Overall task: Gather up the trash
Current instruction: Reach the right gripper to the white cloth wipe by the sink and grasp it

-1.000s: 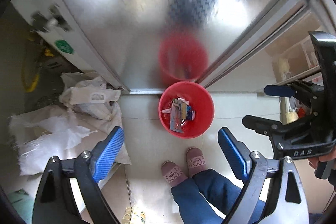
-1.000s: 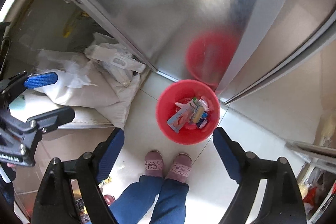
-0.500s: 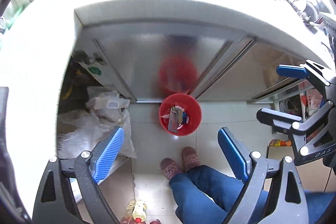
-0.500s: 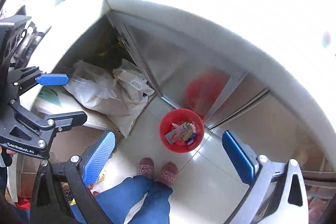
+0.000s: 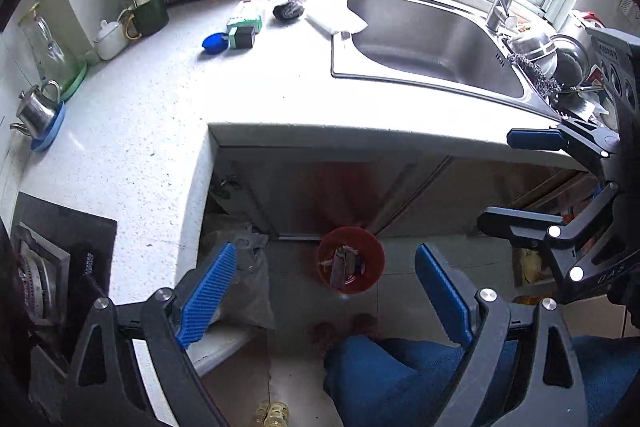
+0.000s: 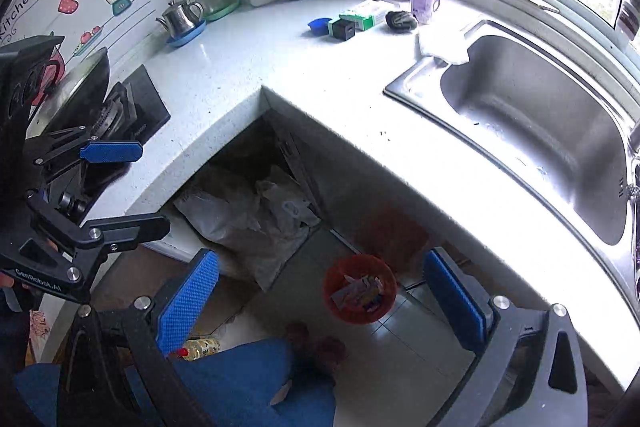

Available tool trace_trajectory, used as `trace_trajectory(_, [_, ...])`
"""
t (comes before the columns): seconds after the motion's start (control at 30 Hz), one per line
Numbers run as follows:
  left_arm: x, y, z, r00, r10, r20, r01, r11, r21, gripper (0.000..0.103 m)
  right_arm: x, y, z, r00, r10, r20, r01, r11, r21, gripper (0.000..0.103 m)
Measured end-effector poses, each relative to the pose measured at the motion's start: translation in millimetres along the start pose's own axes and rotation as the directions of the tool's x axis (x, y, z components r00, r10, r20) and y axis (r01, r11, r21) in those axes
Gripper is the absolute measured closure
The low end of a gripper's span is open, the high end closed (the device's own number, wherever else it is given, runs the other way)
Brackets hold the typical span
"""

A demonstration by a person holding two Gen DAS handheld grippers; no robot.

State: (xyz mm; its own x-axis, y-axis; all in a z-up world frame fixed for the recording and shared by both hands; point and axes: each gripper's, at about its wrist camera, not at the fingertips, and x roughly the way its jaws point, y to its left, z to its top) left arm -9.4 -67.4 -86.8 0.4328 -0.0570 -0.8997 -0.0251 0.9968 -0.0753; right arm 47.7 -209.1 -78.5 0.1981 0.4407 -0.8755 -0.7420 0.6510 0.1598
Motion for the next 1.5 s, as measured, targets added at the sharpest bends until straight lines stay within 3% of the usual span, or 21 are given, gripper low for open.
trace_trajectory(0.23, [-14.1, 27.0, 33.4, 1.0, 0.009, 0.026, -0.008, 1.0, -0.025, 0.013, -7.1, -1.3, 34.0, 0.999, 0.011, 0.031, -0.011, 1.0, -0.007, 0.001])
trace_trajectory(0.6, [19.3, 80.1, 129.2, 0.998, -0.022, 0.063, 0.02, 1.0, 0.02, 0.013, 18.0, -28.8, 116.2, 0.996, -0.056, 0.064, 0.052, 0.996, 0.067, 0.001])
trace_trajectory(0.8, [40.4, 113.0, 190.4, 0.998, 0.015, 0.063, -0.018, 0.999, 0.046, 0.013, 39.1, -51.5, 167.2, 0.992, -0.119, 0.046, 0.114, 0.99, 0.084, 0.001])
trace_trajectory(1.13, [95.2, 148.2, 256.2, 0.998, -0.055, -0.013, 0.056, 0.997, 0.055, 0.013, 97.8, -105.2, 223.8, 0.982, -0.184, -0.039, 0.187, 0.975, 0.12, 0.001])
trace_trajectory(1.2, [104.6, 152.2, 262.8, 0.997, -0.066, -0.032, 0.068, 0.995, 0.069, 0.013, 113.3, -113.4, 232.9, 0.977, -0.204, -0.056, 0.209, 0.973, 0.102, 0.005])
trace_trajectory(1.27, [112.8, 157.1, 268.5, 0.996, -0.073, -0.048, 0.077, 0.994, 0.082, 0.013, 130.4, -123.0, 241.0, 0.972, -0.221, -0.083, 0.229, 0.968, 0.101, 0.019])
trace_trajectory(1.33, [121.4, 164.4, 274.8, 0.995, -0.072, -0.063, 0.077, 0.994, 0.083, 0.013, 147.2, -133.9, 246.1, 0.97, -0.211, -0.117, 0.225, 0.967, 0.121, 0.021])
trace_trajectory(1.5, [137.0, 187.8, 285.4, 0.993, -0.08, -0.091, 0.084, 0.996, 0.042, 0.013, 175.4, -150.6, 252.9, 0.961, -0.212, -0.181, 0.237, 0.963, 0.131, 0.038])
